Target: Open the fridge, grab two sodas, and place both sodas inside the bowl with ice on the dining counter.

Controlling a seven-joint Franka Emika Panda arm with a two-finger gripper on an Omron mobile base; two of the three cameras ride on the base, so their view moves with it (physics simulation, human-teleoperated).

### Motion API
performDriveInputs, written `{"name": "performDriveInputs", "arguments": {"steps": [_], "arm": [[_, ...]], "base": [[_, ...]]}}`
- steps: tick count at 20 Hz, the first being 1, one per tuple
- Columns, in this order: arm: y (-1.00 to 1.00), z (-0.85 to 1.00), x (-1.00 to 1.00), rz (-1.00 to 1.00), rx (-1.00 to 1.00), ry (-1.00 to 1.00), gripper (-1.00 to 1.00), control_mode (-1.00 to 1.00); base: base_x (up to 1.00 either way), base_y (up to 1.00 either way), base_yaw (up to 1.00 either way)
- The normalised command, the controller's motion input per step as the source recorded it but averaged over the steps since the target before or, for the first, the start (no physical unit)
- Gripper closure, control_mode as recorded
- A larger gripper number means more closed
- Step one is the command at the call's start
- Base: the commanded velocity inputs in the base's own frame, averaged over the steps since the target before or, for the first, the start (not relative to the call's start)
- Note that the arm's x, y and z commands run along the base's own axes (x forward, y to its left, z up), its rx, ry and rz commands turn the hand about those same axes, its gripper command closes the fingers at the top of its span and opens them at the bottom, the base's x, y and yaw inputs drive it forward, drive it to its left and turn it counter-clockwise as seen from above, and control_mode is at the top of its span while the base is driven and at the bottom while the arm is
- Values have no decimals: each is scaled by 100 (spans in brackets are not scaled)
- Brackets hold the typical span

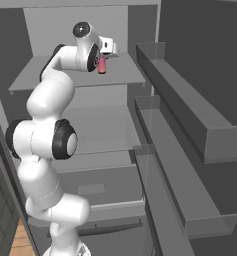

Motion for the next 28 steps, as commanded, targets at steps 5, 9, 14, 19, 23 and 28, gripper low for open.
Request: {"name": "performDriveInputs", "arguments": {"steps": [5, 9, 14, 19, 23, 28], "arm": [[0, 2, -85, -1, 0, -17, 100, -100], [-7, 20, -100, 0, 0, -8, 100, -100], [-1, 8, -100, 0, 0, -2, 100, -100], [-2, 2, -100, -2, 1, -1, 100, -100], [-9, 0, -100, -3, 1, -7, 100, -100], [-13, -3, -100, -2, 2, -9, 100, -100]], "base": [[0, 0, 0], [0, 0, 0], [0, 0, 0], [0, 0, 0], [0, 0, 0], [0, 0, 0]]}}
